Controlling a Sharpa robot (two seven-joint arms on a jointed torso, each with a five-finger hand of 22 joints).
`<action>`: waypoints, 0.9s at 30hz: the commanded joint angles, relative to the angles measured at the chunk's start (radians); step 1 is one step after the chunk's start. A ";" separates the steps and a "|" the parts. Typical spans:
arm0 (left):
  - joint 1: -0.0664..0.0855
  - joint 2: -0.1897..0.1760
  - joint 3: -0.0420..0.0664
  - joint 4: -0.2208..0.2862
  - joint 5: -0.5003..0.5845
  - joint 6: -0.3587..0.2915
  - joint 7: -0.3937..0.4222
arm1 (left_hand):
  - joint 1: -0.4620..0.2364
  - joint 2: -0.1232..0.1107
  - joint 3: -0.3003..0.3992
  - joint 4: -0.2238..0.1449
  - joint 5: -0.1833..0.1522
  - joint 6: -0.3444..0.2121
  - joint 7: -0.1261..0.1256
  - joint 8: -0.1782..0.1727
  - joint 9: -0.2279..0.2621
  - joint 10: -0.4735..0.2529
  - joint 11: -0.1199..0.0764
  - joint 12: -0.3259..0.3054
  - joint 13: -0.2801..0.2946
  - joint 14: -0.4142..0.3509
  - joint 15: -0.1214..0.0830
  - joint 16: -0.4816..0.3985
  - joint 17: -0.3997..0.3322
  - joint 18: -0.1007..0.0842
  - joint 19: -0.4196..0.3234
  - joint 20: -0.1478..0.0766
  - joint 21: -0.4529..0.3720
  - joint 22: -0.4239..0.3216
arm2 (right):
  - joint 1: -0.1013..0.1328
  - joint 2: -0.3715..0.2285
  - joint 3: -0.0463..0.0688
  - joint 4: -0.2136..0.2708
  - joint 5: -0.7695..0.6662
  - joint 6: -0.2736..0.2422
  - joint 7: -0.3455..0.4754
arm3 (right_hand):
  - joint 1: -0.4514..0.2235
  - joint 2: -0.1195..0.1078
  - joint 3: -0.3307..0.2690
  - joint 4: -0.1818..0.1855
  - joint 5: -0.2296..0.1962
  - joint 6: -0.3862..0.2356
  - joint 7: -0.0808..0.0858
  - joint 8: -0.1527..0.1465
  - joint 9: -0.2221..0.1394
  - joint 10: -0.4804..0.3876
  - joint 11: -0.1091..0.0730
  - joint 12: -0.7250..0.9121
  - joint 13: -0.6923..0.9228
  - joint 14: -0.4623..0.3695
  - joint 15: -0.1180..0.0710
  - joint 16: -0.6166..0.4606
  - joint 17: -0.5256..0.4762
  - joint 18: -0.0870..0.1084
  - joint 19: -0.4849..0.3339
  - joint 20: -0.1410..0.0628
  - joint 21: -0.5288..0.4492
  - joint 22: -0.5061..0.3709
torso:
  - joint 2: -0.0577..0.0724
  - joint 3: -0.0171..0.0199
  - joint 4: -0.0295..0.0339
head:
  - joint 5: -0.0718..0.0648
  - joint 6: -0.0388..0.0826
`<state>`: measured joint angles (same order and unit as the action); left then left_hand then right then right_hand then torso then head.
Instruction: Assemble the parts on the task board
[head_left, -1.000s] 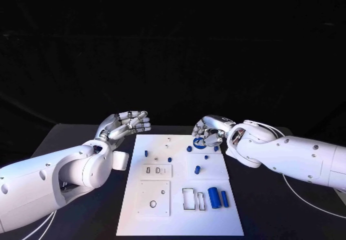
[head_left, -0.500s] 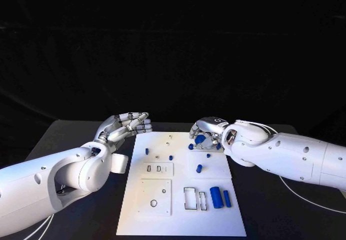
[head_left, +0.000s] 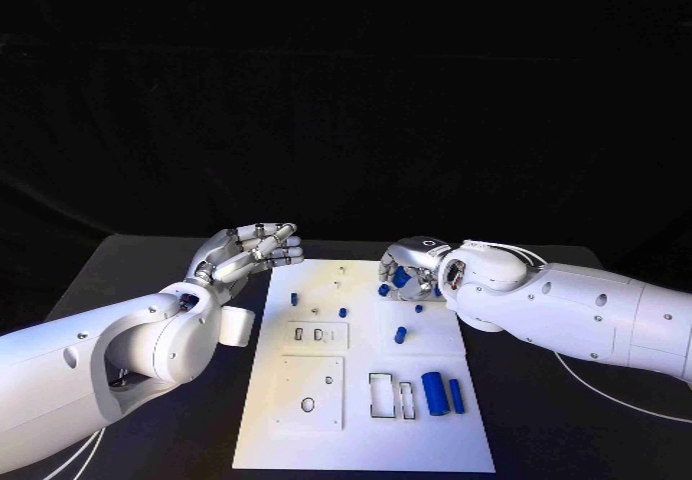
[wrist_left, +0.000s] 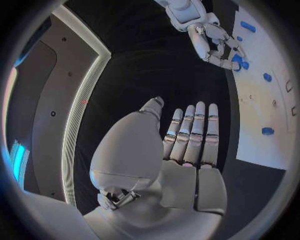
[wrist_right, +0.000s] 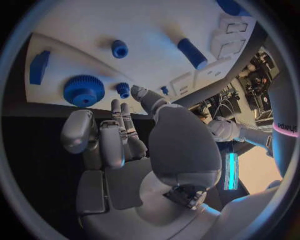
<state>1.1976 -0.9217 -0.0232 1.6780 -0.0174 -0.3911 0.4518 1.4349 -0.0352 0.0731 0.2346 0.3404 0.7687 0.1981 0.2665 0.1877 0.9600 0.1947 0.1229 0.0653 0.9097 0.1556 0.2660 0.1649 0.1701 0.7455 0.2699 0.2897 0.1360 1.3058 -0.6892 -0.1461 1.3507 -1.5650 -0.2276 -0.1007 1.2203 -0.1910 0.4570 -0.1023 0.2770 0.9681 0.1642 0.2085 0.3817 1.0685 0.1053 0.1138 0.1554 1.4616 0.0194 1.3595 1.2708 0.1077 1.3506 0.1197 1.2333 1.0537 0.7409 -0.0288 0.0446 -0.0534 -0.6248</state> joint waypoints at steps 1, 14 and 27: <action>0.002 0.000 0.001 0.004 -0.005 0.025 0.000 | 0.000 -0.007 -0.004 0.000 0.003 0.010 0.031 0.003 0.000 0.007 -0.001 -0.004 0.000 0.008 0.001 0.000 0.002 0.013 0.006 -0.002 0.001 -0.001 | -0.001 0.005 0.000 -0.005 -0.032 0.027 -0.030 | 0.006 0.004 0.012 0.001 0.006 0.006 0.000 -0.003 0.002 0.007 -0.001 0.004 0.000 0.055 -0.001 0.007 0.002 -0.008 0.003 0.000 0.008 0.007 | 0.005 -0.0008 0.0023 | -0.001 0.001; 0.005 -0.006 0.001 0.004 -0.005 0.028 -0.011 | -0.002 -0.007 -0.005 0.002 0.003 0.010 0.032 0.003 0.000 0.007 -0.001 -0.005 0.000 0.008 0.001 -0.001 0.002 0.012 0.007 -0.003 0.000 -0.002 | -0.001 0.014 0.000 -0.008 -0.032 0.014 -0.041 | -0.005 0.006 0.069 0.024 0.010 0.017 -0.007 0.000 0.015 0.049 -0.008 0.011 0.002 0.059 -0.005 0.037 0.022 -0.014 0.010 -0.002 0.050 0.064 | 0.018 -0.0032 0.0055 | -0.004 0.004; 0.005 -0.006 0.001 0.001 -0.005 0.032 -0.020 | -0.003 -0.007 -0.006 0.003 0.001 0.009 0.032 0.002 -0.001 0.006 0.000 -0.008 0.000 0.007 0.002 -0.002 0.002 0.012 0.007 -0.003 -0.001 -0.003 | -0.001 0.017 0.000 -0.005 -0.025 -0.012 -0.051 | 0.011 0.023 0.128 0.039 -0.040 0.056 -0.029 0.031 0.049 0.121 -0.030 0.026 0.019 0.060 -0.023 0.057 0.033 -0.018 0.014 -0.015 0.075 0.100 | 0.027 -0.0038 0.0075 | -0.004 0.008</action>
<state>1.2014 -0.9288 -0.0230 1.6777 -0.0175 -0.3802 0.4335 1.4349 -0.0352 0.0704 0.2374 0.3404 0.7687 0.1981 0.2665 0.1875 0.9599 0.1948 0.1188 0.0652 0.9096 0.1557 0.2660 0.1655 0.1701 0.7454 0.2698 0.2895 0.1341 1.3056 -0.6739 -0.1456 1.3442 -1.5803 -0.2252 -0.1384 1.2285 -0.1826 0.5785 -0.0642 0.2462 1.0174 0.1358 0.2356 0.4258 1.1809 0.0797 0.1361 0.1698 1.4640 0.0016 1.4121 1.3037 0.1078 1.3611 0.1090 1.3041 1.1505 0.7656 -0.0323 0.0519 -0.0574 -0.6181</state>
